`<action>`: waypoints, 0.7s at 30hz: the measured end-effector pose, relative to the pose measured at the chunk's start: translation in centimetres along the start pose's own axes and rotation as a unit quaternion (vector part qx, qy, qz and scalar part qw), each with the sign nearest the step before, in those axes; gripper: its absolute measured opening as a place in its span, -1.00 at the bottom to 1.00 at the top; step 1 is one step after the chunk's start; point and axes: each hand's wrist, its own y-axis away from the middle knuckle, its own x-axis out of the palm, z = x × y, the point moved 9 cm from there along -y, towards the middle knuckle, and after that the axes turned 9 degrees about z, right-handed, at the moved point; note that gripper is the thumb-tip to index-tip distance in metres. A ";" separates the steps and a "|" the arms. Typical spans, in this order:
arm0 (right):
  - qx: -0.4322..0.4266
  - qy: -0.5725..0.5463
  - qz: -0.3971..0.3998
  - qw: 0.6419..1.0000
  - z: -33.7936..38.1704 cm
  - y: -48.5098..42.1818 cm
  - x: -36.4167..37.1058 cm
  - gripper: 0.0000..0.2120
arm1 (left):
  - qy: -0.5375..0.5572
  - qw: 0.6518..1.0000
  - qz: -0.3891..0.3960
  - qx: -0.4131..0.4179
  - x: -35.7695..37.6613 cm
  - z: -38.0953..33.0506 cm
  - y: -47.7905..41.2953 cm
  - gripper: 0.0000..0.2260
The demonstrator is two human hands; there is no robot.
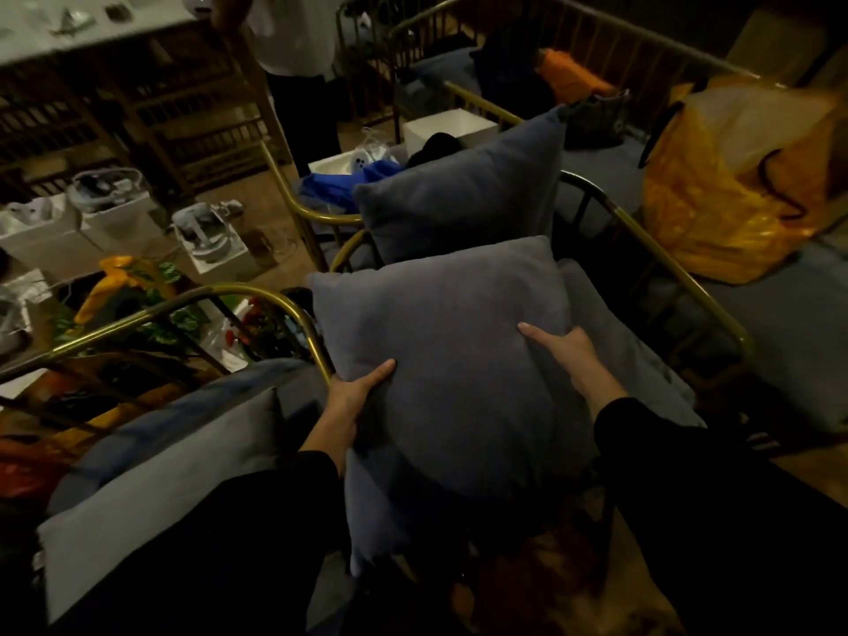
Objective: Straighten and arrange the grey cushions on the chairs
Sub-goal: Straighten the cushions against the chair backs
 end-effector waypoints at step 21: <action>-0.189 -0.082 0.251 0.946 16.7 28.4 37.3 -0.55 | -0.020 0.985 -0.056 0.162 -39.7 -12.4 17.7 -0.47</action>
